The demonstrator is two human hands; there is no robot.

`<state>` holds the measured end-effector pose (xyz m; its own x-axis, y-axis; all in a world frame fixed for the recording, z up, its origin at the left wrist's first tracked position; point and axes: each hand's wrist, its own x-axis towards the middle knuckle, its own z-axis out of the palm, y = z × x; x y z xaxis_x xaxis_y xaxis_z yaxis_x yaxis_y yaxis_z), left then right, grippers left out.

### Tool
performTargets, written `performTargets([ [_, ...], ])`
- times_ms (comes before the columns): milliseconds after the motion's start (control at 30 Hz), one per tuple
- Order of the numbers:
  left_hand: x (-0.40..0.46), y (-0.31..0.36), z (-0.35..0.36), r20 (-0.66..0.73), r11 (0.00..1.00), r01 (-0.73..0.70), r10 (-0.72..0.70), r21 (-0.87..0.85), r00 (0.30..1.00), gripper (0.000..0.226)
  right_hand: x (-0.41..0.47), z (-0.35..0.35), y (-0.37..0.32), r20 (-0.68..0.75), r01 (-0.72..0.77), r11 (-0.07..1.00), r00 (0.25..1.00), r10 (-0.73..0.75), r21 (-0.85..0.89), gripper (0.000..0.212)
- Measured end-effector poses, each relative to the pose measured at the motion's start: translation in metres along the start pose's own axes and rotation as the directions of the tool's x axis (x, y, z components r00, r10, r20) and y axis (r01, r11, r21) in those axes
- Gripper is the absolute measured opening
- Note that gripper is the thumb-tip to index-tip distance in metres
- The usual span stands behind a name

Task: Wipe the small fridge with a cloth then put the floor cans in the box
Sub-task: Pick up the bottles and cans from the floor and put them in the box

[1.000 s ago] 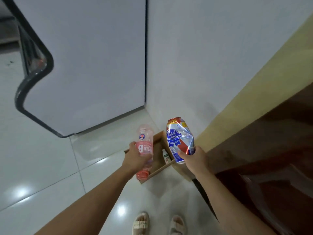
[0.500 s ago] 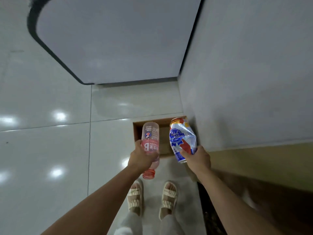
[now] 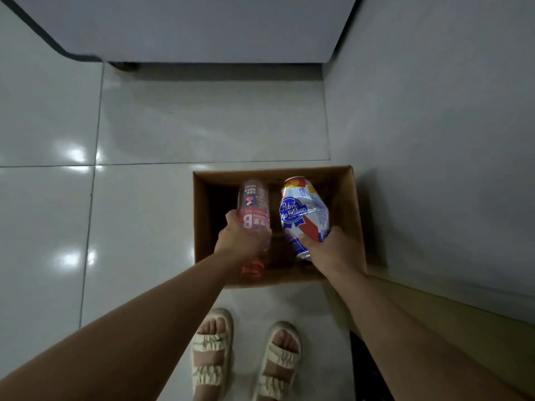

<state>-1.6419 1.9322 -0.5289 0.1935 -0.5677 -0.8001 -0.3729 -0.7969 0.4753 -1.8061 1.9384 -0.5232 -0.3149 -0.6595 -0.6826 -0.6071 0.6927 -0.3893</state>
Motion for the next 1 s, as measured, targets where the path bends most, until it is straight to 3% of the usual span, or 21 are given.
performTargets([
  [200, 0.078, -0.030, 0.038, -0.033, 0.990, 0.114, -0.111, 0.088, 0.993, 0.078, 0.074, 0.052, 0.029, 0.051, -0.105, 0.994, 0.993, 0.105, 0.008, 0.073],
  [433, 0.136, -0.061, 0.076, -0.018, 0.985, 0.109, -0.108, 0.134, 0.994, 0.082, 0.133, 0.092, 0.057, 0.049, -0.142, 0.990, 0.989, 0.142, 0.012, 0.081],
  [567, 0.154, -0.069, 0.091, -0.024, 0.988, 0.122, -0.121, 0.091, 0.992, 0.084, 0.143, 0.104, 0.065, 0.102, -0.199, 0.980, 0.975, 0.200, -0.017, 0.073],
  [733, 0.153, -0.072, 0.092, 0.014, 0.985, 0.102, -0.105, 0.138, 0.994, 0.084, 0.134, 0.104, 0.061, 0.231, -0.149, 0.982, 0.957, 0.173, -0.117, 0.066],
  [833, 0.136, -0.064, 0.080, 0.007, 0.979, 0.085, -0.088, 0.183, 0.996, 0.084, 0.118, 0.091, 0.055, 0.224, -0.159, 0.981, 0.958, 0.180, -0.109, 0.073],
  [1000, 0.080, -0.038, 0.044, 0.012, 0.976, 0.085, -0.089, 0.202, 0.996, 0.082, 0.067, 0.055, 0.029, 0.203, -0.165, 0.986, 0.965, 0.166, -0.019, 0.061],
])
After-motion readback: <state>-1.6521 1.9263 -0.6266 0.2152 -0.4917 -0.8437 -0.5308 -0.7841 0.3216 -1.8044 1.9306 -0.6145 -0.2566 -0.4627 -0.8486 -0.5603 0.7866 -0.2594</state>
